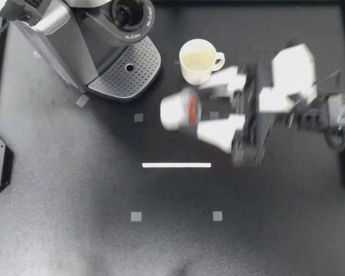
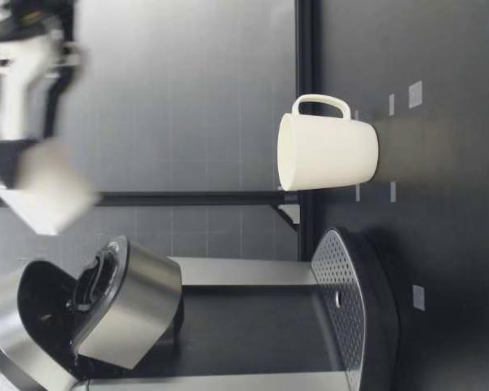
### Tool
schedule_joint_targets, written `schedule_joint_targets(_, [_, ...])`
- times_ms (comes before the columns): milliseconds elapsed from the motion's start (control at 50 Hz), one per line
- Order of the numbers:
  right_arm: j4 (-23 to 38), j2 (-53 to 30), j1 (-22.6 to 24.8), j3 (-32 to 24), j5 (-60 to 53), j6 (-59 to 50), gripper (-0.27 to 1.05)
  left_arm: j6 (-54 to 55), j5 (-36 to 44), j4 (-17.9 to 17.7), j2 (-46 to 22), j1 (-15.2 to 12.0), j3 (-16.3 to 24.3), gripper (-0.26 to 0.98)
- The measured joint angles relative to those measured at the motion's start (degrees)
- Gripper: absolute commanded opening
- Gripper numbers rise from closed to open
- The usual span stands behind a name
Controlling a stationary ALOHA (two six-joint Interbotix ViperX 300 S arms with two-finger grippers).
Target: Place the coffee capsule inside the capsule container, then place the cup onto the center of the cup tray.
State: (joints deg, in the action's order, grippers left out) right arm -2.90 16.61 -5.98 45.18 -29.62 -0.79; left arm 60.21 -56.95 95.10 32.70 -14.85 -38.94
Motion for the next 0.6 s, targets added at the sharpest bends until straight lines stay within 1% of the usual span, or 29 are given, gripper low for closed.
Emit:
schedule_joint_targets(140, [0.00, 0.18, -4.39, -1.14, -4.57, 1.76, 0.54, 0.09, 0.00, 0.00, 0.00, 0.09, -0.09, 0.13])
schedule_joint_targets(320, [0.00, -1.76, -8.70, -4.75, -4.57, 5.62, 0.54, 0.44, 0.44, 0.00, 0.18, 0.00, -0.09, 0.13])
schedule_joint_targets(500, [0.09, -4.48, -10.20, -9.40, -0.79, 9.58, 0.54, 4.39, 8.44, -0.62, 1.41, -1.58, 0.70, 0.13])
schedule_joint_targets(600, [0.09, -6.06, -10.63, -11.34, 0.88, 10.63, 0.54, 6.68, 12.48, -0.53, 2.46, -1.58, 1.32, 0.13])
